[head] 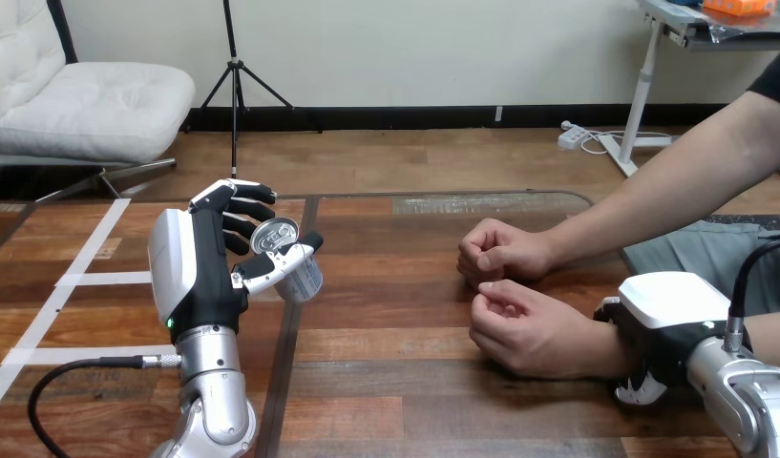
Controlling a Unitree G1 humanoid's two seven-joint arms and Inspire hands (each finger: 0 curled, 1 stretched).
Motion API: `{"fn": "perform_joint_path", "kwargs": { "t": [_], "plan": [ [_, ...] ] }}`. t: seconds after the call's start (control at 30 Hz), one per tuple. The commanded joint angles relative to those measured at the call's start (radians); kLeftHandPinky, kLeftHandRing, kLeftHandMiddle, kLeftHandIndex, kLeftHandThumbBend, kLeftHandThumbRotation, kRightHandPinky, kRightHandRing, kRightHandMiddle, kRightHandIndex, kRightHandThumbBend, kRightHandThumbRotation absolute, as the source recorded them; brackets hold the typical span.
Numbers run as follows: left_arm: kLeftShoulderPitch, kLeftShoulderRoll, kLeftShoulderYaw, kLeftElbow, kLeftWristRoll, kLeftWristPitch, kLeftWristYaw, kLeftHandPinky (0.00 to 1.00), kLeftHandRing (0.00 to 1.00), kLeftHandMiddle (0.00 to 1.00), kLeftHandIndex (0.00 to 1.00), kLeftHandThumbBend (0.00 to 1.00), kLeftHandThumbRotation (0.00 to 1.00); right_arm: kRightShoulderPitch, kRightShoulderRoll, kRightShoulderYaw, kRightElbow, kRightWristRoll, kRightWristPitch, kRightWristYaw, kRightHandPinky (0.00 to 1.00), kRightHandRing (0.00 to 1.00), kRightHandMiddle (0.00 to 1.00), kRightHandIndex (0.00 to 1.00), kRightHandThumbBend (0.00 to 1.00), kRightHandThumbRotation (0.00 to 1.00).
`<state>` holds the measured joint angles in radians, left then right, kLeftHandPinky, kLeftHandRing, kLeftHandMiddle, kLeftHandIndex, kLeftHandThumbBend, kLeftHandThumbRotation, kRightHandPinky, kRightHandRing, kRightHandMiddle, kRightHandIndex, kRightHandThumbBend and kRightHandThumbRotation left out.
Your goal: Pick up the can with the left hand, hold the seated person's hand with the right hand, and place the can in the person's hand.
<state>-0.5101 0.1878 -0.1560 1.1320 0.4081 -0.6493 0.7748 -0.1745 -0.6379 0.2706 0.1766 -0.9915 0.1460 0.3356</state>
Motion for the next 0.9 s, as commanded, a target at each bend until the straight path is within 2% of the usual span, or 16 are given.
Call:
{"fn": "perform_joint_path", "kwargs": {
  "t": [0.0, 0.2, 0.27, 0.37, 0.57, 0.87],
  "plan": [
    [-0.056, 0.019, 0.012, -0.065, 0.004, -0.028, 0.006, 0.38, 0.43, 0.5, 0.53, 0.69, 0.0, -0.043, -0.001, 0.006, 0.048, 0.014, 0.013, -0.017, 0.68, 0.75, 0.79, 0.79, 0.8, 0.01],
    [-0.057, 0.018, 0.012, -0.063, 0.003, -0.028, 0.006, 0.38, 0.43, 0.51, 0.53, 0.69, 0.0, -0.054, 0.008, 0.01, 0.084, 0.022, 0.011, -0.047, 0.53, 0.63, 0.7, 0.74, 0.81, 0.0],
    [-0.057, 0.018, 0.012, -0.064, 0.003, -0.027, 0.006, 0.39, 0.44, 0.51, 0.53, 0.69, 0.0, -0.054, 0.006, 0.011, 0.097, 0.027, -0.005, -0.077, 0.45, 0.55, 0.63, 0.71, 0.82, 0.0],
    [-0.057, 0.018, 0.011, -0.065, 0.008, -0.022, 0.011, 0.39, 0.44, 0.51, 0.53, 0.69, 0.0, -0.054, 0.006, 0.011, 0.114, 0.036, -0.026, -0.116, 0.39, 0.49, 0.58, 0.68, 0.83, 0.0],
    [-0.057, 0.02, 0.008, -0.066, 0.012, -0.016, 0.013, 0.38, 0.43, 0.51, 0.53, 0.69, 0.0, -0.06, 0.01, 0.011, 0.147, 0.055, -0.041, -0.159, 0.27, 0.35, 0.45, 0.61, 0.82, 0.0],
    [-0.056, 0.021, 0.009, -0.067, 0.013, -0.021, 0.013, 0.38, 0.43, 0.5, 0.53, 0.69, 0.0, -0.06, 0.014, 0.004, 0.173, 0.089, -0.053, -0.214, 0.24, 0.33, 0.42, 0.53, 0.78, 0.0]
  ]
}}
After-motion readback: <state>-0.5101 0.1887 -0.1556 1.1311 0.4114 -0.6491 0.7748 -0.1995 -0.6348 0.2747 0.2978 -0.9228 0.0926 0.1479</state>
